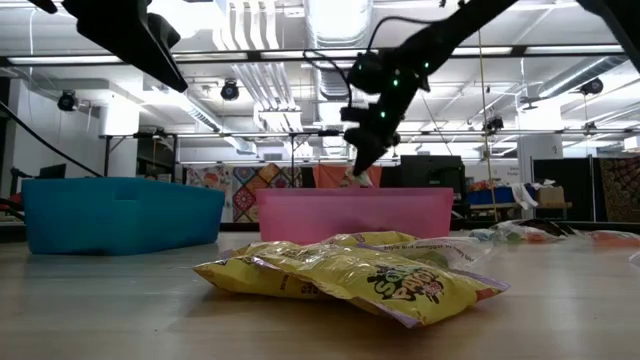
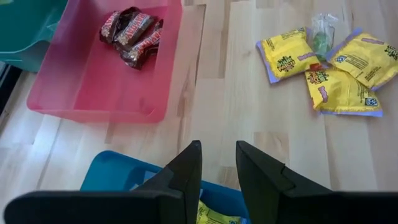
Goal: Sort candy
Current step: Put the green gummy into the green bin, then put the brown chocolate bar into the red bin
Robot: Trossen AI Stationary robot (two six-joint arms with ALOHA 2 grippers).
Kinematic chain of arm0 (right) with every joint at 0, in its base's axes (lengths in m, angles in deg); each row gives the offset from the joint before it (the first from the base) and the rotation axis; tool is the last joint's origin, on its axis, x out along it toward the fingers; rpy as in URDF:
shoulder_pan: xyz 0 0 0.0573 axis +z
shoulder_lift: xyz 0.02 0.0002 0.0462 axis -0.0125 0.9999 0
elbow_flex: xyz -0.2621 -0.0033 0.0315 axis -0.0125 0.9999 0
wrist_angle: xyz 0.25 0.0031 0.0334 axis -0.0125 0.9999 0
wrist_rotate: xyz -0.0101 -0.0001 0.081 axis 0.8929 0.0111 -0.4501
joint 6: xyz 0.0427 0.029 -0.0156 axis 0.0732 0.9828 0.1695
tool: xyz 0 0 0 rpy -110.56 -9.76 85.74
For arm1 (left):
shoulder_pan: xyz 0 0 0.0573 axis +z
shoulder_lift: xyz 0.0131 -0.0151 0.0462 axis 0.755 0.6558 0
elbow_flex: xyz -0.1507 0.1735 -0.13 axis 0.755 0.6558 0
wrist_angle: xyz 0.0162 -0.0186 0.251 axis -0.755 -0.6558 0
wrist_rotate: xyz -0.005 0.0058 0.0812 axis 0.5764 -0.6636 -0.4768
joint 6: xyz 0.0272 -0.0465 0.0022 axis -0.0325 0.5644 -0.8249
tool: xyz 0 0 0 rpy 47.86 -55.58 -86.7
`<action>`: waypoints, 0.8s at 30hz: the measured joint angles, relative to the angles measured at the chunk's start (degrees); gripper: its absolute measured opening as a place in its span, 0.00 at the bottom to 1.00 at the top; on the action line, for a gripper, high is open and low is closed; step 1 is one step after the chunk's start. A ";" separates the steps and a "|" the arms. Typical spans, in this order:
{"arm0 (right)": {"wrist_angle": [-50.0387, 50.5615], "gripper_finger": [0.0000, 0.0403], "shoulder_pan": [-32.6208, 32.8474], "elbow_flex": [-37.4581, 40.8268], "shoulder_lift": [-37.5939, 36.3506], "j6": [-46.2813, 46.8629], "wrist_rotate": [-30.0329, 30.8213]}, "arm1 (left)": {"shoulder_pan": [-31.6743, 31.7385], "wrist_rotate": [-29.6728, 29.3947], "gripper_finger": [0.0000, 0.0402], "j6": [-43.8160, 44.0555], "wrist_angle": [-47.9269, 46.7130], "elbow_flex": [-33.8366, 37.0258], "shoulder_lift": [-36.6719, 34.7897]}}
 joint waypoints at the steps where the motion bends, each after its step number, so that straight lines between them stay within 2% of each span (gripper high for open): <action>1: 0.01 0.03 -0.54 0.00 0.70 -0.12 -0.04 | 0.00 0.00 0.21 0.00 -0.01 0.00 0.00; 9: 0.37 0.04 -3.46 0.02 3.69 2.18 -0.36 | 0.00 -1.47 0.21 0.02 0.02 0.00 0.00; 19: 0.89 0.20 -3.43 0.02 3.54 4.66 -0.56 | 0.00 -2.05 0.21 0.02 0.04 0.00 0.00; 24: 6.12 0.24 -3.09 -1.36 1.45 6.12 -0.46 | 0.00 -2.05 0.21 -0.02 1.28 0.00 0.00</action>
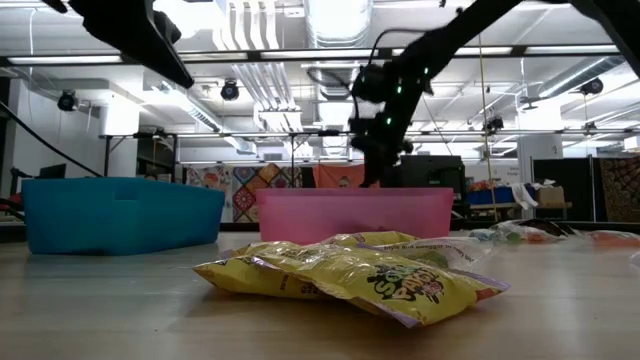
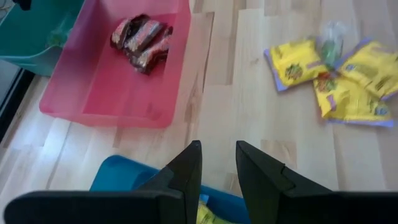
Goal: Sort candy
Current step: Put the brown chocolate bar into the red bin
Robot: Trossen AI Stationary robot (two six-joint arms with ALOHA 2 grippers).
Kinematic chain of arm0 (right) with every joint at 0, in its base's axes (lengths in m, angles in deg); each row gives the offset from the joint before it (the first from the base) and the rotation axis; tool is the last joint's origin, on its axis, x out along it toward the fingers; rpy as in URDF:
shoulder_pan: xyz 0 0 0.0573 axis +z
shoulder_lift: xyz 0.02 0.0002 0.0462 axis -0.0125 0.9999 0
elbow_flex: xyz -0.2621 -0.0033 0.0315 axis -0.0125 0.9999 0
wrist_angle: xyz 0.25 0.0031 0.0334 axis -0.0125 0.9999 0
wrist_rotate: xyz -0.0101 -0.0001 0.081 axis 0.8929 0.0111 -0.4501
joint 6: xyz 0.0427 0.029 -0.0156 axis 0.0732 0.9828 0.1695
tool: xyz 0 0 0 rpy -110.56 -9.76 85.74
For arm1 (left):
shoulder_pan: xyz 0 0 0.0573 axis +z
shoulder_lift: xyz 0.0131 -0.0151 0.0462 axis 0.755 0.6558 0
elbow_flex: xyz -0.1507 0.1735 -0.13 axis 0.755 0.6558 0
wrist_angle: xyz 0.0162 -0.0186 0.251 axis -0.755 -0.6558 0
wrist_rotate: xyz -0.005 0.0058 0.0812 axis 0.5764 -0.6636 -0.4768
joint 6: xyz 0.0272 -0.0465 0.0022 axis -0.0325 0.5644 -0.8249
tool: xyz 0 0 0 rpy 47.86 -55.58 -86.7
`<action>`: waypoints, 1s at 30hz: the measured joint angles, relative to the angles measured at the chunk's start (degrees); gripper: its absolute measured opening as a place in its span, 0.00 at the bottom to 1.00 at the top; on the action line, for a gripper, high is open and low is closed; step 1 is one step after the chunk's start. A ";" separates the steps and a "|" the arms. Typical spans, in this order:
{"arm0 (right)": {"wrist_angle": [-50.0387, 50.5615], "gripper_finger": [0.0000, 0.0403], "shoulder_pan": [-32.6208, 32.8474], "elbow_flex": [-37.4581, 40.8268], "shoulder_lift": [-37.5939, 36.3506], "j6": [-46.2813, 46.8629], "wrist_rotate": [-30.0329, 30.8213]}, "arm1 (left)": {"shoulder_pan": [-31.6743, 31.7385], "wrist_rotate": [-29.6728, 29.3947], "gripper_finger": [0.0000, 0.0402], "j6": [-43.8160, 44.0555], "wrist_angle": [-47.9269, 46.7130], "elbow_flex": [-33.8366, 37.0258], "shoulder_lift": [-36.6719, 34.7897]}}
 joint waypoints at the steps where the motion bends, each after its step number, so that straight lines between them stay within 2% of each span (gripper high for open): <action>1: 1.62 0.25 0.31 -0.52 -0.90 0.05 0.02 | 0.00 0.02 0.21 -0.07 0.89 0.00 0.00; 9: 17.39 0.24 5.48 -1.80 -12.00 6.22 -0.07 | 0.00 0.02 0.21 -0.16 11.79 0.02 1.57; 17: 33.24 0.23 15.64 -1.65 -21.39 19.46 -0.17 | 0.00 0.04 0.21 -2.72 13.41 0.02 5.85; 26: 46.71 0.26 27.22 -0.78 -25.08 33.79 -2.05 | -0.01 -0.83 0.21 -4.59 13.18 0.02 7.21; 30: 48.32 0.26 32.29 1.40 -25.44 38.56 -7.12 | 0.02 -1.82 0.21 -5.37 13.41 0.02 6.91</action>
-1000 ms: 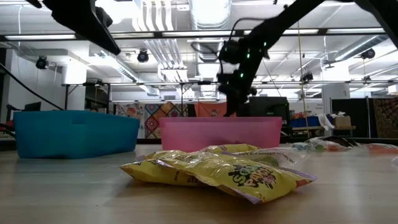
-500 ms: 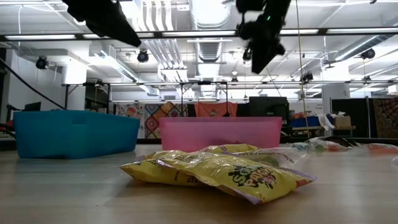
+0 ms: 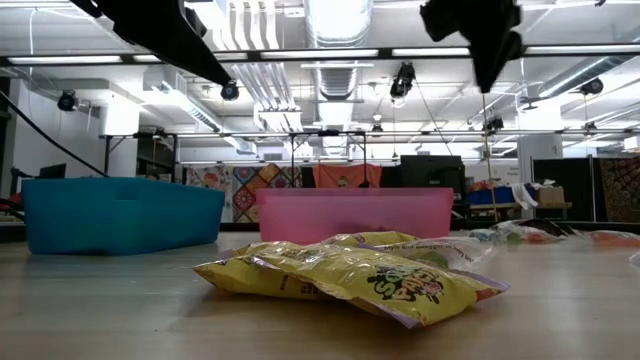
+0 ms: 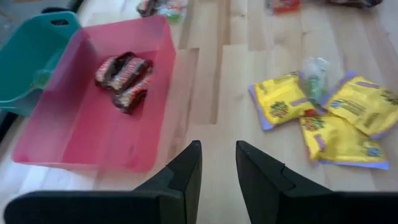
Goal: Sort candy
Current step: Put the brown chocolate bar into the red bin
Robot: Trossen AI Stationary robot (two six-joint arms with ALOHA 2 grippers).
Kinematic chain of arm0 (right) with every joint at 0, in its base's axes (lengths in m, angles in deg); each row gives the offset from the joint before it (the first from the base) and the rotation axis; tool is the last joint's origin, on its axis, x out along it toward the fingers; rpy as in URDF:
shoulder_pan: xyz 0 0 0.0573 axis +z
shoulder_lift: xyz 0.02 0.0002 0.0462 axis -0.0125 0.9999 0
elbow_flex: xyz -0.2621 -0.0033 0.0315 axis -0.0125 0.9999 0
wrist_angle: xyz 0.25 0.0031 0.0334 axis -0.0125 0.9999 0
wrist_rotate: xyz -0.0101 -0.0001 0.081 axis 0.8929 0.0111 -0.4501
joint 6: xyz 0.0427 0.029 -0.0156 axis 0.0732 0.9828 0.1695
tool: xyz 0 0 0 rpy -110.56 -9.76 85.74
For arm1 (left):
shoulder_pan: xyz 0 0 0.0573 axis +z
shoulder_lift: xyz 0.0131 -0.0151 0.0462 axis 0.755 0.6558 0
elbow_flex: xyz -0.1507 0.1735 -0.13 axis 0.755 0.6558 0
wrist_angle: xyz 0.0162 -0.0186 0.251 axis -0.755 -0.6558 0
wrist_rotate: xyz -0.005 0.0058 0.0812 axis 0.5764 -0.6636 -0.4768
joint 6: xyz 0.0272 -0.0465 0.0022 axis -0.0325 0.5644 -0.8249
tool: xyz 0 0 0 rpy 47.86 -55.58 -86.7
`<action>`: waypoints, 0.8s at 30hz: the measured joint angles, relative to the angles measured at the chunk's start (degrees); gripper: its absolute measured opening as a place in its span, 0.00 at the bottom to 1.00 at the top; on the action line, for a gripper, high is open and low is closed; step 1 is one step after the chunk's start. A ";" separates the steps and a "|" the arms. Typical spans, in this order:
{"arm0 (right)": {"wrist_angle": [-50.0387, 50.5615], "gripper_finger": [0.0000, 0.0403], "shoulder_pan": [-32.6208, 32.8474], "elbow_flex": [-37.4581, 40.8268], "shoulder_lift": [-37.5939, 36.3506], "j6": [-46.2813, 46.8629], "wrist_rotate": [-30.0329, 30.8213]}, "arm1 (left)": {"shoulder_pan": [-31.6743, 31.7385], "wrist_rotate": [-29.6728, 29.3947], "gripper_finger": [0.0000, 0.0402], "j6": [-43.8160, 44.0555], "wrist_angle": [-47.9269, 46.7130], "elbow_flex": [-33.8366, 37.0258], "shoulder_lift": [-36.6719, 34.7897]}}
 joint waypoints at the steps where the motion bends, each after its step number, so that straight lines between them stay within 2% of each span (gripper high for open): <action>1: 0.02 0.26 1.37 0.63 -0.03 1.53 -1.61 | 0.04 -0.55 0.21 -0.03 -0.06 0.00 0.00; 7: -0.05 0.26 10.01 4.61 0.10 11.75 -5.13 | 0.07 -2.09 0.21 -0.05 -0.05 0.00 -0.02; 12: -0.69 0.27 16.08 7.69 0.10 20.22 -5.38 | 0.09 -2.11 0.21 -0.04 -0.03 0.00 -0.02; 24: -1.95 0.48 27.53 12.21 0.77 40.12 -6.45 | 0.18 -2.83 0.21 -0.03 0.00 0.00 -0.02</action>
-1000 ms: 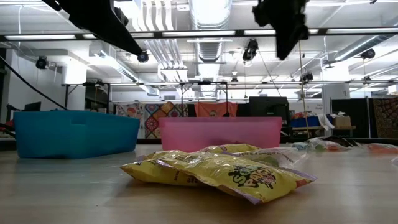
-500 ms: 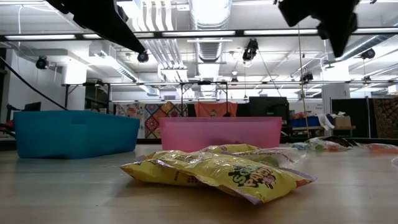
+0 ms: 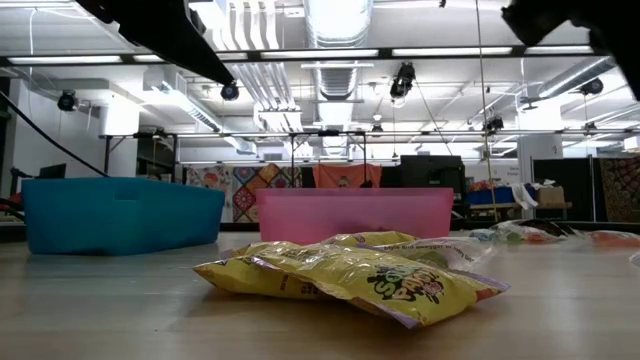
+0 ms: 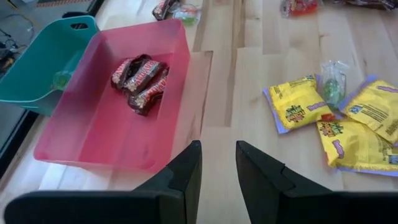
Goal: Sort candy
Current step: Put the brown chocolate bar into the red bin
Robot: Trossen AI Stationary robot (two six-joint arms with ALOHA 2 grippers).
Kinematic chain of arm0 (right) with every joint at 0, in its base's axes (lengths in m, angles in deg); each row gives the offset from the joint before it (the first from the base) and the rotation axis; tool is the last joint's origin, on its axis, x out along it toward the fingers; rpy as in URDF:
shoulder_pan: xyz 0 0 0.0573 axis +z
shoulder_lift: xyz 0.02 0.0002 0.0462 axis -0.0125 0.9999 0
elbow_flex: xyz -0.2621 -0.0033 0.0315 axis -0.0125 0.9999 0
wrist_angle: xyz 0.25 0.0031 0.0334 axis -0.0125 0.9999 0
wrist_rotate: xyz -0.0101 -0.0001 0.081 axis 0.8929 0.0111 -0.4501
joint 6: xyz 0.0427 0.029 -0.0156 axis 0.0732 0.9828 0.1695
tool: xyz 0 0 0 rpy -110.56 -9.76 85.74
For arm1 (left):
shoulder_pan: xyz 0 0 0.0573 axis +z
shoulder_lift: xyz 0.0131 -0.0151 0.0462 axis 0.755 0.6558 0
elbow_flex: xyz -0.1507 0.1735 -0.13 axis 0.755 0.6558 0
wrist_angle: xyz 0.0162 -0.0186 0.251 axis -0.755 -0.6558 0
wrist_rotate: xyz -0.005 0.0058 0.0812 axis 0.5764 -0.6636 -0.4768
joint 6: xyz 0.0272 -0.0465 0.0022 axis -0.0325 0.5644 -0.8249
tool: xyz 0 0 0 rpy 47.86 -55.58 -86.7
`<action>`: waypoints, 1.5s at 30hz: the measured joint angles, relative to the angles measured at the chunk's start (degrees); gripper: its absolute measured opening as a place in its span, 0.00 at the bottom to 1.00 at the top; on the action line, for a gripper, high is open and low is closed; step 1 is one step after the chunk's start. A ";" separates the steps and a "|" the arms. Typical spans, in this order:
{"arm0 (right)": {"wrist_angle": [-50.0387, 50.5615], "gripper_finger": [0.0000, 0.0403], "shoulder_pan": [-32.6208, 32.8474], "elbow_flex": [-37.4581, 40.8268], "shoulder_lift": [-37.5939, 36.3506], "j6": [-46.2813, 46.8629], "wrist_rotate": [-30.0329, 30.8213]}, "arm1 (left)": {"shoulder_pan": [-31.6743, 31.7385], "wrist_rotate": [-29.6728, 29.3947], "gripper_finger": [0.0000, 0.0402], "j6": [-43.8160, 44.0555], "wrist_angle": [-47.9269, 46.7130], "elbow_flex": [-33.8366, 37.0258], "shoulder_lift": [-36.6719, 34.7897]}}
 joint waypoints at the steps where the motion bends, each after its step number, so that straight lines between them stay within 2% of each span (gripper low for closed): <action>1: -0.93 0.50 0.91 0.60 0.01 1.61 -0.50 | 0.01 -0.39 0.21 0.00 0.01 0.00 0.00; 8: -13.46 0.56 7.49 7.18 0.02 12.51 -3.94 | 0.08 -0.70 0.21 0.00 -0.02 0.00 0.00; 15: -28.84 0.56 13.43 15.77 0.02 23.53 -7.00 | 0.08 -0.70 0.21 0.00 -0.02 0.00 0.00; 22: -33.21 0.56 17.69 19.90 0.38 32.05 -6.99 | 0.08 -0.70 0.21 0.00 0.00 0.00 0.00; 29: -37.70 0.56 18.76 23.10 1.39 33.92 -6.97 | 0.19 -0.70 0.21 0.00 0.22 0.00 0.00; 38: -38.80 0.56 18.74 25.13 3.28 33.39 -6.75 | 0.19 -0.70 0.21 0.00 0.50 0.00 0.00; 41: -39.34 0.53 18.74 25.48 4.56 32.77 -6.86 | 0.19 -0.70 0.21 0.00 0.48 0.00 0.00; 45: -39.36 0.43 18.74 25.52 5.31 32.04 -7.02 | 0.19 -0.70 0.21 0.00 0.48 0.00 0.00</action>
